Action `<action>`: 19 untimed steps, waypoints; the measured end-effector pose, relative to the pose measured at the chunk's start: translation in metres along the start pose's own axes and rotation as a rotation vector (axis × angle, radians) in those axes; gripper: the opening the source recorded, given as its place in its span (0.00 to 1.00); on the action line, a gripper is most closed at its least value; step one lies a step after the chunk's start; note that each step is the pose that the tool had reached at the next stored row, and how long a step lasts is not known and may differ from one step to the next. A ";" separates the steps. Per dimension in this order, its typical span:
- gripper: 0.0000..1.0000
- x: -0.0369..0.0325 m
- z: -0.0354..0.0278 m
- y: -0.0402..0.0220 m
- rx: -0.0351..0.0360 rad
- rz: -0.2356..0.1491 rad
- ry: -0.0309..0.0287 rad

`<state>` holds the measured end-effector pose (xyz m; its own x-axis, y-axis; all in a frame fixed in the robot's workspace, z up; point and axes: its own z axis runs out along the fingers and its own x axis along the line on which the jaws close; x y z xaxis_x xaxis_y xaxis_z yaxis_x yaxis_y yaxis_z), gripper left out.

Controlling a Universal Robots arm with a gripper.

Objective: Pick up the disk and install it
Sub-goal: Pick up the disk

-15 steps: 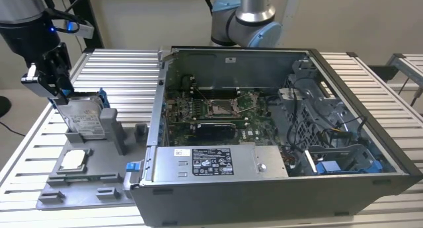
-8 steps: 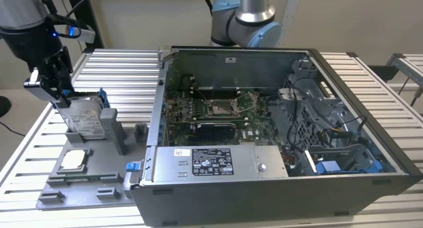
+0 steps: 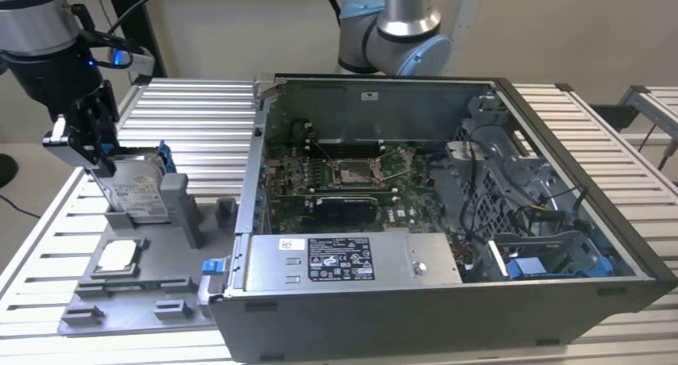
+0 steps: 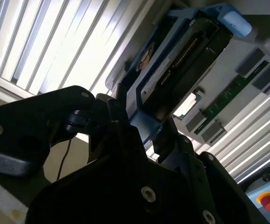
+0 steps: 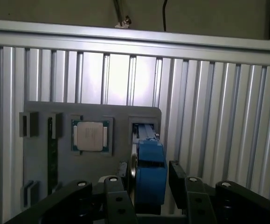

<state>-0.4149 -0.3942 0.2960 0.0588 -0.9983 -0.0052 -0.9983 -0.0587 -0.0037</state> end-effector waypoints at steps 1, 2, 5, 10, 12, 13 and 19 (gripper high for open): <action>1.00 0.0000 0.0008 0.0000 -0.0001 0.000 0.0001; 1.00 0.0000 0.0013 0.0000 -0.0002 0.000 0.0001; 1.00 0.0000 0.0014 0.0000 -0.0004 0.000 0.0002; 1.00 0.0000 0.0015 0.0000 -0.0002 0.000 0.0001; 0.00 0.0001 0.0015 0.0000 -0.0003 0.000 0.0003; 0.00 0.0000 0.0015 0.0000 -0.0003 0.000 0.0000; 0.00 0.0000 0.0015 0.0000 -0.0003 0.000 0.0001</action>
<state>-0.4149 -0.3942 0.2944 0.0587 -0.9983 -0.0051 -0.9983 -0.0586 -0.0034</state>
